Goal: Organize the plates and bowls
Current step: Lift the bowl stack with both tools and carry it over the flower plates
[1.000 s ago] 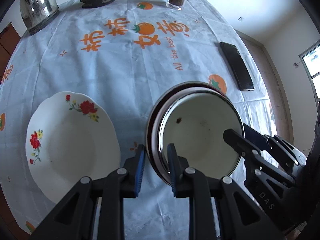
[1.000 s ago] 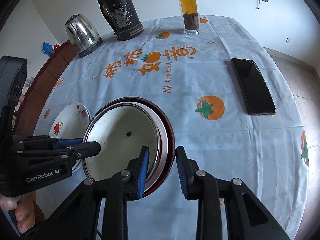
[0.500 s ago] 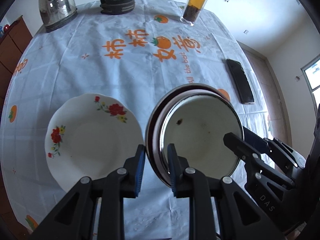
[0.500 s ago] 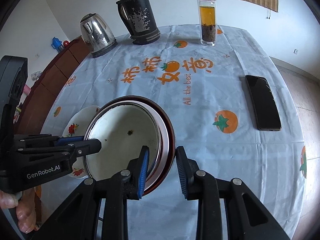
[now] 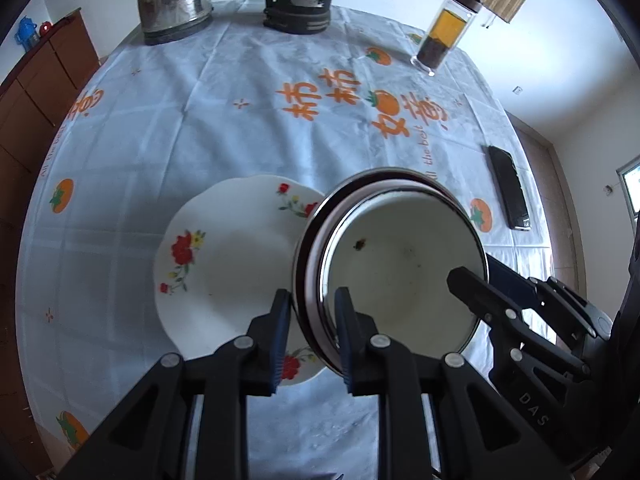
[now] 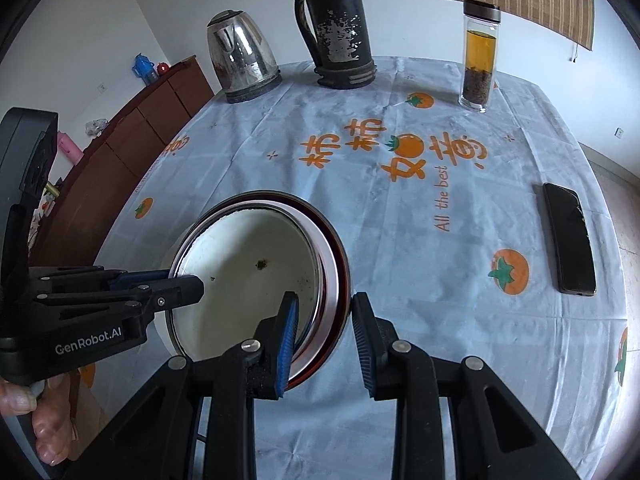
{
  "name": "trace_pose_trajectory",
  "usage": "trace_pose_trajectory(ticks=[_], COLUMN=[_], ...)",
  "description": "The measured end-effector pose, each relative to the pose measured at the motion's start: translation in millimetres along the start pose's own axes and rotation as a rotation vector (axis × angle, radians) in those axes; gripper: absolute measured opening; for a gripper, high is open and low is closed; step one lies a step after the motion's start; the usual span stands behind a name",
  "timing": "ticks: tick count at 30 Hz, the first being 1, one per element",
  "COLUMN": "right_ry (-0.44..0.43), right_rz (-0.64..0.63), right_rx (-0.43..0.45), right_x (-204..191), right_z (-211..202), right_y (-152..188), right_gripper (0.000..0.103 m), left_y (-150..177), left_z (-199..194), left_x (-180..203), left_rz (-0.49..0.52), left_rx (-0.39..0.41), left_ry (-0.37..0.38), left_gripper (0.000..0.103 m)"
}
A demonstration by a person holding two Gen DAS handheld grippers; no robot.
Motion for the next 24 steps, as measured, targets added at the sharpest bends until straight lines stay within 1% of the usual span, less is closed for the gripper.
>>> trace_pose_trajectory(ticks=[10,24], right_ry=[-0.019,-0.021], right_rz=[-0.036,-0.054], right_rx=[-0.026,-0.055], right_x=[-32.1,-57.1], right_z=[15.4,33.3], right_y=[-2.3,-1.8], right_gripper=[0.030,0.030], left_y=[4.8,8.9], left_z=[-3.5,0.2], left_x=[-32.6,-59.9], left_rz=[-0.038,-0.065], left_rx=[-0.007,-0.022], left_ry=[-0.018,-0.019], left_gripper=[0.020,0.020])
Point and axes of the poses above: each gripper's, at about its wrist camera, not at the fingertips, and z roughly the way its jaws point, x to its right, y to its underside, the point moved 6 cm from there along z, roughly the way its jaws point, and after that the axes turned 10 degrees about z, right-handed, at the moved point
